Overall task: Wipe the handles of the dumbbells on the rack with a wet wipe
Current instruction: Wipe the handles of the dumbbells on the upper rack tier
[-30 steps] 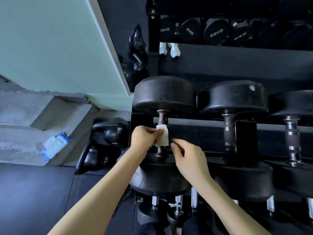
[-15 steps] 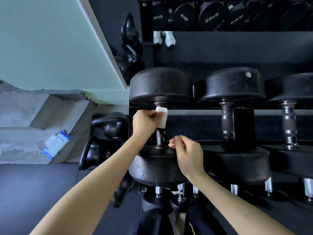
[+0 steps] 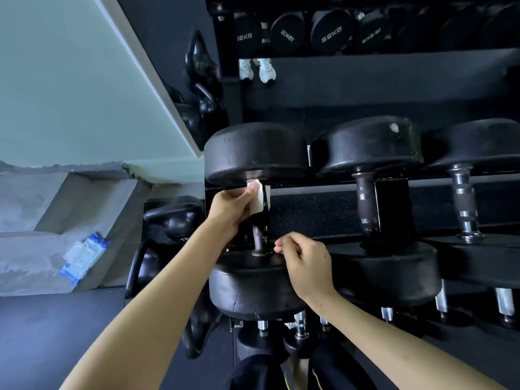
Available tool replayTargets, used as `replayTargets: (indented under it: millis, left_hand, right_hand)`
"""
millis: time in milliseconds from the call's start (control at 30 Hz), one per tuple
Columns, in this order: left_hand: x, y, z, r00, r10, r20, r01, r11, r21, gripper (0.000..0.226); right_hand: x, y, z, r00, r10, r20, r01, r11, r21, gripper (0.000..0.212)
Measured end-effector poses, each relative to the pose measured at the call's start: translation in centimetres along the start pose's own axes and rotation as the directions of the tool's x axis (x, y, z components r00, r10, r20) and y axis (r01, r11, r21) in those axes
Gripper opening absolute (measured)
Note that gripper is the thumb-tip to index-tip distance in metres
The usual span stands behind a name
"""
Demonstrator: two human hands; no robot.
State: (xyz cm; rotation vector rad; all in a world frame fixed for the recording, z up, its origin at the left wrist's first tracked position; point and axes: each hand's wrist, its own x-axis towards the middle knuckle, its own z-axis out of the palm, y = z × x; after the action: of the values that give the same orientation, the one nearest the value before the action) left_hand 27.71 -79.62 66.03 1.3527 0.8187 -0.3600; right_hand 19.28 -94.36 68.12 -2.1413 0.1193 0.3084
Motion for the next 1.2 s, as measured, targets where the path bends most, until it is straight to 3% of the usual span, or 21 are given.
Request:
replayTargets:
  millis: [100, 200, 300, 367, 433, 467, 567, 667, 733, 800, 900, 967, 1067, 1200]
  left_hand:
    - [0.7, -0.2, -0.6, 0.980, -0.030, 0.198, 0.065, 0.983, -0.174, 0.020]
    - [1.0, -0.3, -0.6, 0.992, -0.016, 0.128, 0.034, 0.989, -0.143, 0.019]
    - [1.0, -0.4, 0.2, 0.974, 0.189, -0.127, -0.165, 0.970, 0.177, 0.032]
    - [0.4, -0.1, 1.1, 0.910, 0.376, -0.175, -0.247, 0.830, 0.501, 0.039]
    - [-0.1, 0.0, 1.8, 0.881, 0.438, -0.176, -0.247, 0.745, 0.620, 0.045]
    - [0.0, 0.0, 1.9, 0.891, 0.413, -0.191, -0.233, 0.774, 0.588, 0.043]
    - [0.3, -0.2, 1.4, 0.952, 0.237, -0.194, -0.185, 0.950, 0.252, 0.030]
    - [0.6, -0.4, 0.3, 0.995, 0.053, -0.086, -0.050, 0.998, 0.037, 0.035]
    - [0.9, -0.5, -0.3, 1.000, 0.012, -0.012, -0.012, 1.000, 0.002, 0.037]
    - [1.1, -0.4, -0.6, 0.997, 0.071, -0.002, -0.071, 0.988, 0.140, 0.030]
    - [0.4, -0.8, -1.0, 0.982, 0.180, 0.048, -0.186, 0.937, 0.296, 0.032]
    - [0.0, -1.5, -1.6, 0.962, 0.239, 0.129, -0.271, 0.870, 0.411, 0.051]
    - [-1.0, -1.8, -2.4, 0.942, 0.259, 0.213, -0.336, 0.701, 0.629, 0.057]
    - [-2.2, -2.1, -2.8, 0.922, 0.214, 0.323, -0.387, 0.492, 0.780, 0.063]
  right_hand:
    - [0.0, 0.2, -0.1, 1.000, 0.009, 0.010, -0.009, 1.000, -0.016, 0.026]
    - [0.1, 0.1, 0.0, 1.000, 0.012, 0.007, -0.012, 1.000, -0.020, 0.026]
    - [0.1, 0.1, 0.1, 1.000, 0.000, -0.004, 0.000, 1.000, -0.023, 0.025]
    - [0.2, 0.2, 0.1, 1.000, -0.005, -0.009, 0.004, 0.999, -0.033, 0.025]
    - [0.2, 0.3, 0.2, 1.000, -0.001, -0.008, 0.001, 1.000, -0.031, 0.025]
    - [0.2, 0.4, 0.2, 1.000, -0.001, -0.008, 0.001, 1.000, -0.028, 0.025]
    - [0.0, 0.2, 0.1, 1.000, 0.006, -0.009, -0.006, 1.000, -0.021, 0.025]
    - [0.0, 0.0, -0.1, 1.000, 0.028, -0.003, -0.028, 1.000, -0.004, 0.024]
    - [-0.2, -0.1, -0.1, 1.000, 0.025, 0.003, -0.025, 1.000, 0.006, 0.024]
    - [-0.1, -0.2, -0.1, 1.000, 0.023, 0.001, -0.023, 1.000, 0.013, 0.024]
    - [-0.2, -0.2, -0.2, 1.000, 0.031, -0.003, -0.031, 0.999, 0.026, 0.024]
    - [-0.2, -0.2, -0.2, 0.999, 0.040, -0.003, -0.040, 0.999, 0.029, 0.024]
    - [-0.1, -0.3, -0.3, 0.999, 0.039, -0.007, -0.039, 0.999, 0.021, 0.024]
    - [-0.1, -0.4, -0.2, 0.999, 0.030, -0.015, -0.030, 1.000, 0.002, 0.025]
